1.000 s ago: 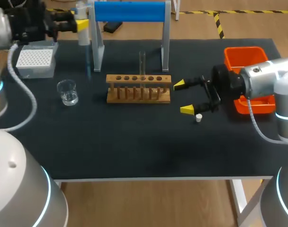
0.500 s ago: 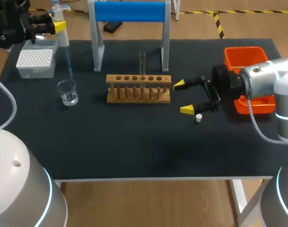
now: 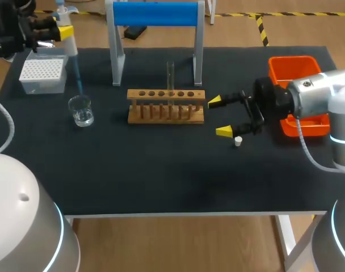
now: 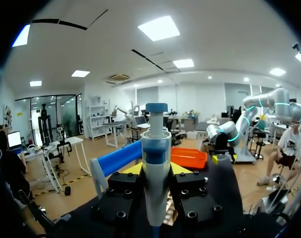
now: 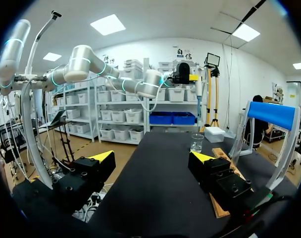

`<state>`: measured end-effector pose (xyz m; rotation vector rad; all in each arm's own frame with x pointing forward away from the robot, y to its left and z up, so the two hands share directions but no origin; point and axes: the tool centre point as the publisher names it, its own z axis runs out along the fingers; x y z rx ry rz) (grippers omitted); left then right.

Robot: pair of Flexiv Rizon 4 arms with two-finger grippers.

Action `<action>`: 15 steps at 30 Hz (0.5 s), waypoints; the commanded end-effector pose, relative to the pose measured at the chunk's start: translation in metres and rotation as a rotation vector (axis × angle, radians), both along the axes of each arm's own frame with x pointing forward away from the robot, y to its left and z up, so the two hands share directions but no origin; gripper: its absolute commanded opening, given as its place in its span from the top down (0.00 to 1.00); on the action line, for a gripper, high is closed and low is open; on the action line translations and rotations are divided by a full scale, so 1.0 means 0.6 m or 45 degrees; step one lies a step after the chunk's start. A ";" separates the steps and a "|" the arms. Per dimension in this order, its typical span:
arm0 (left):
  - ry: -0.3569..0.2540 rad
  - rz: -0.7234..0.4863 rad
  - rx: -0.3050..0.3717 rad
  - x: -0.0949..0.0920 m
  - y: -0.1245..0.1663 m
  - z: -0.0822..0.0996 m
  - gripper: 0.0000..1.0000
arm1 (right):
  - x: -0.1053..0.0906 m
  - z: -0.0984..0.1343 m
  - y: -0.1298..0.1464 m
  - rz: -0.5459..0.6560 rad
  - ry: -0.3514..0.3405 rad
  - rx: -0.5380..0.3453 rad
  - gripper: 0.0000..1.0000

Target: Invert the test tube, pick up the pipette, mount the tip to pipette, aspirate from beaker and dispense into the tube, eject the tip, return the pipette, and cap with the stopper.

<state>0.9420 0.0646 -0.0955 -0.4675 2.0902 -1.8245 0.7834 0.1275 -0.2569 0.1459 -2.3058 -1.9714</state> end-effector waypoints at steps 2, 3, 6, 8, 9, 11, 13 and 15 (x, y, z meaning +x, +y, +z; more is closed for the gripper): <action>-0.005 0.011 -0.011 0.002 0.009 -0.004 1.00 | 0.000 0.001 -0.001 0.002 0.000 -0.002 0.00; -0.004 0.012 -0.012 0.002 0.010 -0.004 1.00 | 0.000 0.001 -0.001 0.002 0.000 -0.002 0.00; 0.001 0.017 -0.014 0.002 0.013 -0.004 1.00 | 0.000 0.001 -0.001 0.002 0.000 -0.002 0.00; 0.001 0.017 -0.014 0.002 0.013 -0.004 1.00 | 0.000 0.001 -0.001 0.002 0.000 -0.002 0.00; 0.001 0.017 -0.014 0.002 0.013 -0.004 1.00 | 0.000 0.001 -0.001 0.002 0.000 -0.002 0.00; 0.001 0.017 -0.014 0.002 0.013 -0.004 1.00 | 0.000 0.001 -0.001 0.002 0.000 -0.002 0.00; 0.001 0.017 -0.014 0.002 0.013 -0.004 1.00 | 0.000 0.001 -0.001 0.002 0.000 -0.002 0.00; 0.001 0.017 -0.014 0.002 0.013 -0.004 1.00 | 0.000 0.001 -0.001 0.002 0.000 -0.002 0.00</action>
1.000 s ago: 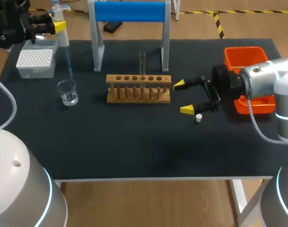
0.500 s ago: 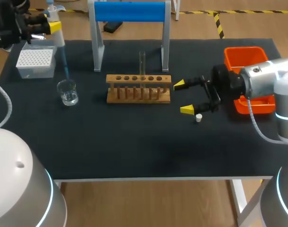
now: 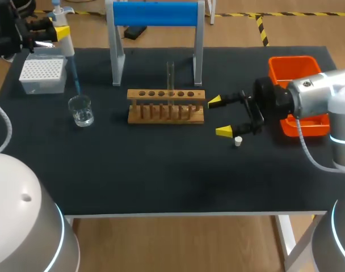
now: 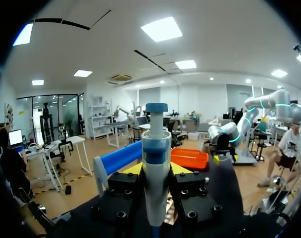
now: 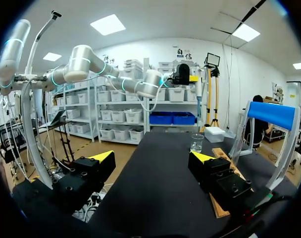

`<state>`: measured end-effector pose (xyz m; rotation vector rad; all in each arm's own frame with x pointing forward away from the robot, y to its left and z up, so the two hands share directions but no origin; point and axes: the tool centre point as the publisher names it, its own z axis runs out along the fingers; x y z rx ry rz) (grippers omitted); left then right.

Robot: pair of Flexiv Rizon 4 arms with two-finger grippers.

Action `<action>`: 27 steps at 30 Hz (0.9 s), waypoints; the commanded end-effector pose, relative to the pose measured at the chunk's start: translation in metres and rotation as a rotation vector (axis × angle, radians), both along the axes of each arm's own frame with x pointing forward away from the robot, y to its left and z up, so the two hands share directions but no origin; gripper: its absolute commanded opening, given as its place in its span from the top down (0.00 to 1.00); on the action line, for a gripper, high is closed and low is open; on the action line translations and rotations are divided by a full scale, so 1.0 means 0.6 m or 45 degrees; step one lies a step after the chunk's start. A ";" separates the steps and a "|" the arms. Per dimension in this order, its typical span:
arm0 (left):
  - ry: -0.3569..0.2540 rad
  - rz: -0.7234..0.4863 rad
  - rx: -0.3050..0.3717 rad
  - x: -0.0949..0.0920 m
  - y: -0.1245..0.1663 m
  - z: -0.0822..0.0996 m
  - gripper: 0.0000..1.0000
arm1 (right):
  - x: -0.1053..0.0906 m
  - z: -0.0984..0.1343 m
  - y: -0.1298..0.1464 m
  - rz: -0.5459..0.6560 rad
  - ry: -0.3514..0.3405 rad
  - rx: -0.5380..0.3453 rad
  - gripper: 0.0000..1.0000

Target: Invert the test tube, pick up the pipette, mount the tip to pipette, aspirate from beaker and dispense into the tube, eject the tip, return the pipette, and cap with the stopper.

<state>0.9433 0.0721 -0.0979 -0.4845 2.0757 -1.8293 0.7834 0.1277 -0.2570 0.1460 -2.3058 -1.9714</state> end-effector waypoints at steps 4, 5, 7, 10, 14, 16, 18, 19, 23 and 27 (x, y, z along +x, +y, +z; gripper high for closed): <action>-0.002 0.001 -0.001 0.000 0.000 0.000 1.00 | 0.000 0.001 -0.002 0.001 0.000 -0.002 0.00; -0.002 0.001 -0.001 0.000 0.000 0.000 1.00 | 0.000 0.001 -0.002 0.001 0.000 -0.002 0.00; -0.002 0.001 -0.001 0.000 0.000 0.000 1.00 | 0.000 0.001 -0.002 0.001 0.000 -0.002 0.00; -0.002 0.001 -0.001 0.000 0.000 0.000 1.00 | 0.000 0.001 -0.002 0.001 0.000 -0.002 0.00; -0.002 0.001 -0.001 0.000 0.000 0.000 1.00 | 0.000 0.001 -0.002 0.001 0.000 -0.002 0.00; -0.002 0.001 -0.001 0.000 0.000 0.000 1.00 | 0.000 0.001 -0.002 0.001 0.000 -0.002 0.00; -0.002 0.001 -0.001 0.000 0.000 0.000 1.00 | 0.000 0.001 -0.002 0.001 0.000 -0.002 0.00; -0.002 0.001 -0.001 0.000 0.000 0.000 1.00 | 0.000 0.001 -0.002 0.001 0.000 -0.002 0.00; -0.002 0.001 -0.001 0.000 0.000 0.000 1.00 | -0.006 0.015 0.013 -0.035 -0.009 -0.023 0.00; -0.002 0.001 -0.001 0.000 0.000 0.000 1.00 | -0.016 0.029 0.040 -0.049 -0.009 -0.038 0.00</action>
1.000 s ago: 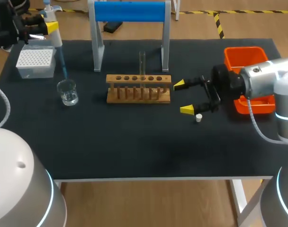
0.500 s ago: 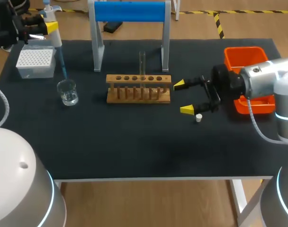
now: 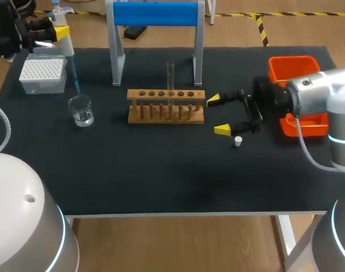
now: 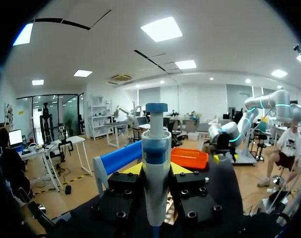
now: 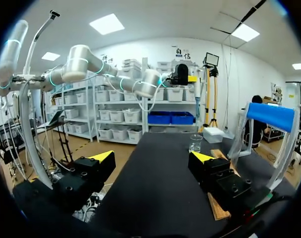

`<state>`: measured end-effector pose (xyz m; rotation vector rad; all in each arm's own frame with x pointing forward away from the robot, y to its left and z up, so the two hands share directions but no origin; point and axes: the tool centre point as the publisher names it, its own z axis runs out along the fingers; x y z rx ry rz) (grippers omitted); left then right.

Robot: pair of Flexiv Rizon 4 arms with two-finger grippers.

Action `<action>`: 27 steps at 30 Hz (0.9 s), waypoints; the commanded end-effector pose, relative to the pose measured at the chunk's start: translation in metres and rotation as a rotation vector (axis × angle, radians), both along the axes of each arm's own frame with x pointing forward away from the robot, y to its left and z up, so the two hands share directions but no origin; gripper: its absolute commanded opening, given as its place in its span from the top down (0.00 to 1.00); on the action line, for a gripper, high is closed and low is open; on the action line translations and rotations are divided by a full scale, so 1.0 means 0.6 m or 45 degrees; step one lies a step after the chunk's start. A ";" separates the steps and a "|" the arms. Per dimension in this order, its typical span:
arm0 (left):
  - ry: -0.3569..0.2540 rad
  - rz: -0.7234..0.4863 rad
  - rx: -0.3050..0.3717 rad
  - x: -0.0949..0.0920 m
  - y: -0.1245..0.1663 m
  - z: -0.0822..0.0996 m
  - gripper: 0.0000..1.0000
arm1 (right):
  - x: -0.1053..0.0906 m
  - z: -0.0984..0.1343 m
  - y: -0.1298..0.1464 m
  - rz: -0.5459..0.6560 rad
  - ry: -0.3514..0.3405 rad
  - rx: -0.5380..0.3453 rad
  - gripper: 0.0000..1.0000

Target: Invert the test tube, pick up the pipette, mount the tip to pipette, aspirate from beaker and dispense into the tube, eject the tip, return the pipette, and cap with the stopper.

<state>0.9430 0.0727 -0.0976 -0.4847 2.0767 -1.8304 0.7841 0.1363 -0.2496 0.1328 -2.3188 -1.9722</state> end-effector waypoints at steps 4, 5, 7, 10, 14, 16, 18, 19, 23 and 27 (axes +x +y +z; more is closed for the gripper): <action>-0.003 0.003 -0.001 0.000 -0.001 -0.001 1.00 | -0.025 0.028 0.065 -0.051 -0.004 -0.063 0.00; -0.003 0.003 -0.001 0.000 -0.001 -0.001 1.00 | -0.027 0.031 0.079 -0.051 -0.005 -0.073 0.00; -0.003 0.003 -0.001 0.000 -0.001 -0.001 1.00 | -0.029 0.035 0.097 -0.049 -0.011 -0.100 0.00; -0.003 0.003 -0.001 0.000 -0.001 -0.001 1.00 | -0.031 0.037 0.129 -0.065 -0.021 -0.145 0.00; -0.003 0.003 -0.001 0.000 -0.001 -0.001 1.00 | -0.033 0.032 0.168 -0.109 0.002 -0.195 0.00; -0.003 0.003 -0.001 0.000 -0.001 -0.001 1.00 | -0.032 0.026 0.183 -0.127 0.020 -0.215 0.00; -0.003 0.003 -0.001 0.000 -0.001 -0.001 1.00 | -0.029 0.020 0.198 -0.142 0.044 -0.207 0.00; -0.003 0.003 -0.001 0.000 -0.001 -0.001 1.00 | -0.029 0.017 0.205 -0.146 0.045 -0.213 0.00; -0.003 0.003 -0.001 0.000 -0.001 -0.001 1.00 | -0.024 0.002 0.228 -0.209 0.040 -0.252 0.00; -0.003 0.003 -0.001 0.000 -0.001 -0.001 1.00 | -0.020 -0.014 0.246 -0.274 0.012 -0.300 0.00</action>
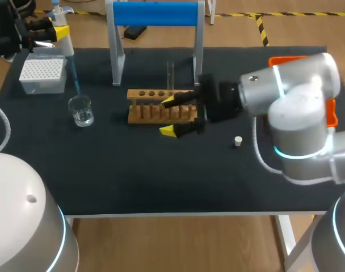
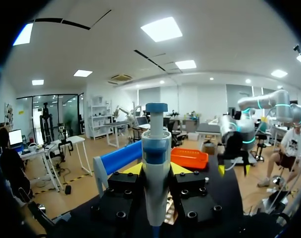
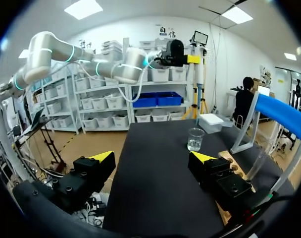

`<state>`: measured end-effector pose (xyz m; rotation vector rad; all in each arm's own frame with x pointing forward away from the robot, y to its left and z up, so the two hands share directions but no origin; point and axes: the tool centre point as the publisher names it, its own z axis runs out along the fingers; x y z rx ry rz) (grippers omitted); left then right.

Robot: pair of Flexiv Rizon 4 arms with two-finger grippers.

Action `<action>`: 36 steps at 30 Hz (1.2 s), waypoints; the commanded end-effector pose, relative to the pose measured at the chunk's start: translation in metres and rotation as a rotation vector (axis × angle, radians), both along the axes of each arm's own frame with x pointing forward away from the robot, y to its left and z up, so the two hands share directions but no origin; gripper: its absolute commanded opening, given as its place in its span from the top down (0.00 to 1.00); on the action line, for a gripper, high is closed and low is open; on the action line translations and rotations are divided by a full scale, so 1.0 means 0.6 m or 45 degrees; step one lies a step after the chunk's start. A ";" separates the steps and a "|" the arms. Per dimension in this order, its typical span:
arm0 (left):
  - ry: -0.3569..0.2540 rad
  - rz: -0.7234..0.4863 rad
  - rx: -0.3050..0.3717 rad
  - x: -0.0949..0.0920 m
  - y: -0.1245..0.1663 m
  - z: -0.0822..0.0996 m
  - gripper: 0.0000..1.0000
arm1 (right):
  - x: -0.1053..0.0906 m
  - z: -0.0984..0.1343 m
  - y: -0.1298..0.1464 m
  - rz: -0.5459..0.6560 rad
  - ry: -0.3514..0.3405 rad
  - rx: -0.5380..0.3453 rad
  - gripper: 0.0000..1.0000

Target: Invert the test tube, pick up the pipette, mount the tip to pipette, aspirate from beaker and dispense into the tube, eject the tip, return the pipette, and cap with the stopper.

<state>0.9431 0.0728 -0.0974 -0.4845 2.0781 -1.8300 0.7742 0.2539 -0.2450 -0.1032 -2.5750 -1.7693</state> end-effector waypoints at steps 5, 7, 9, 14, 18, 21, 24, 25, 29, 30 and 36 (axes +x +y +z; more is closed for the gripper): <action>-0.004 0.003 -0.002 0.000 -0.001 -0.001 1.00 | 0.000 -0.037 0.071 -0.111 -0.043 -0.084 0.00; -0.004 0.003 -0.002 0.000 -0.001 -0.001 1.00 | 0.004 -0.043 0.078 -0.129 -0.050 -0.099 0.00; -0.004 0.003 -0.002 0.000 -0.001 -0.001 1.00 | 0.008 -0.047 0.085 -0.148 -0.065 -0.114 0.00; -0.004 0.003 -0.002 0.000 -0.001 -0.001 1.00 | 0.013 -0.065 0.101 -0.168 -0.075 -0.137 0.00; -0.004 0.003 -0.002 0.000 -0.001 -0.001 1.00 | 0.022 -0.079 0.109 -0.190 -0.080 -0.160 0.00; -0.004 0.003 -0.002 0.000 -0.001 -0.001 1.00 | 0.028 -0.089 0.115 -0.199 -0.057 -0.155 0.00; -0.004 0.003 -0.002 0.000 -0.001 -0.001 1.00 | 0.034 -0.098 0.119 -0.209 -0.055 -0.164 0.00; -0.004 0.003 -0.002 0.000 -0.001 -0.001 1.00 | 0.037 -0.101 0.121 -0.212 -0.056 -0.168 0.00; -0.004 0.003 -0.002 0.000 -0.001 -0.001 1.00 | 0.048 -0.111 0.125 -0.232 -0.069 -0.185 0.00; -0.004 0.003 -0.002 0.000 -0.001 -0.001 1.00 | 0.049 -0.112 0.126 -0.235 -0.070 -0.185 0.00; -0.004 0.003 -0.002 0.000 -0.001 -0.001 1.00 | 0.058 -0.120 0.129 -0.249 -0.062 -0.187 0.00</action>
